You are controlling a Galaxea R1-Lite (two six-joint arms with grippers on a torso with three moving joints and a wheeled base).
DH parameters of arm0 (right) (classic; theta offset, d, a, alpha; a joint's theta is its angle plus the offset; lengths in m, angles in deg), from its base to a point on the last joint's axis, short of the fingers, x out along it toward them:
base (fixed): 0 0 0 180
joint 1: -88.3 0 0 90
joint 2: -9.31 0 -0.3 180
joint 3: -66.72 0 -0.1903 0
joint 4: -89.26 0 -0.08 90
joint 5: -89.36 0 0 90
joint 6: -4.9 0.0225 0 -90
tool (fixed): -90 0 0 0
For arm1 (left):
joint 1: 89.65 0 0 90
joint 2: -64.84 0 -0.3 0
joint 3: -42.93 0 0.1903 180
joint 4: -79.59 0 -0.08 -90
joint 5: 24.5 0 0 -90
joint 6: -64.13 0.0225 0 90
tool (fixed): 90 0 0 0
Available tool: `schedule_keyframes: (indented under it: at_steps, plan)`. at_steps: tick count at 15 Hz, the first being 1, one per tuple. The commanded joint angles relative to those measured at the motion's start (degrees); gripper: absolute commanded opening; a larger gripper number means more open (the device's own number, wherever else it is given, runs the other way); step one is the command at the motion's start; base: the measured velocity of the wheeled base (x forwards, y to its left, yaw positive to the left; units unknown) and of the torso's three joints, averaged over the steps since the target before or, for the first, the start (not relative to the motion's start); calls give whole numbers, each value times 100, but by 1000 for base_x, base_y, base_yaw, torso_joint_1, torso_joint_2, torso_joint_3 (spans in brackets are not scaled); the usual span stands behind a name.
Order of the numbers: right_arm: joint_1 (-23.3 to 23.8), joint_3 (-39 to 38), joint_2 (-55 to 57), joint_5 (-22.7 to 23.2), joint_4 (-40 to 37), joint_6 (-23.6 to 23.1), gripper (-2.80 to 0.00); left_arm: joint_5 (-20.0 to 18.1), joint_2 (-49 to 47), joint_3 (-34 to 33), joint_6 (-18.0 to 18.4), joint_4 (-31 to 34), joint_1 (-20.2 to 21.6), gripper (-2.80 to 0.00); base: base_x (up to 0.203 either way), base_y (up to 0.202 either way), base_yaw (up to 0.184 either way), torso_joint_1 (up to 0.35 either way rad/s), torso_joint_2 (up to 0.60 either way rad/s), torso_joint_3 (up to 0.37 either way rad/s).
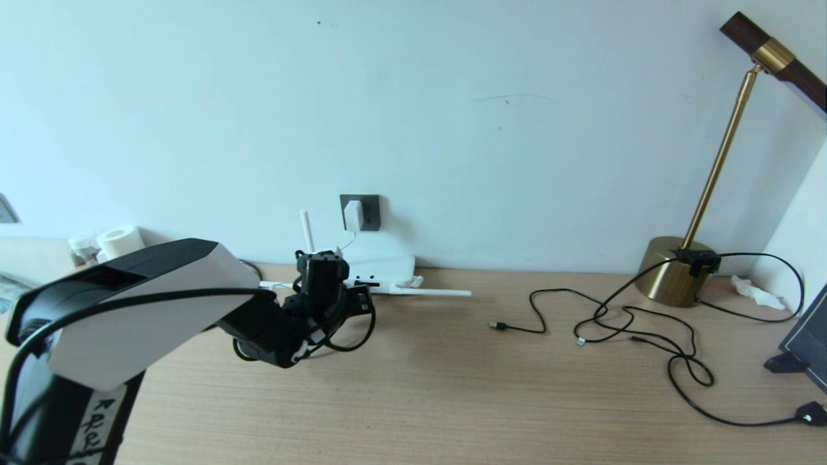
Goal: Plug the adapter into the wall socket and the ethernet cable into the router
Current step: Plug cable into router interface
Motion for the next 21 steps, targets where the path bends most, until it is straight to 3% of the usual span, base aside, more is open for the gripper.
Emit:
schedule_keyframes:
  at_steps: [1,16,21]
  plan:
    - [-2,-26,9,-1,2,-4,0,9,24,-11,-10,-23,1,-280,0,0,0,0,0,0]
    - [-2,-22,9,-1,2,-9,0,9,32,-143,-19,135,-16,-280,0,0,0,0,0,0]
    - [-2,-25,9,-1,2,-4,0,1,85,-143,-204,135,-34,-280,0,0,0,0,0,0]
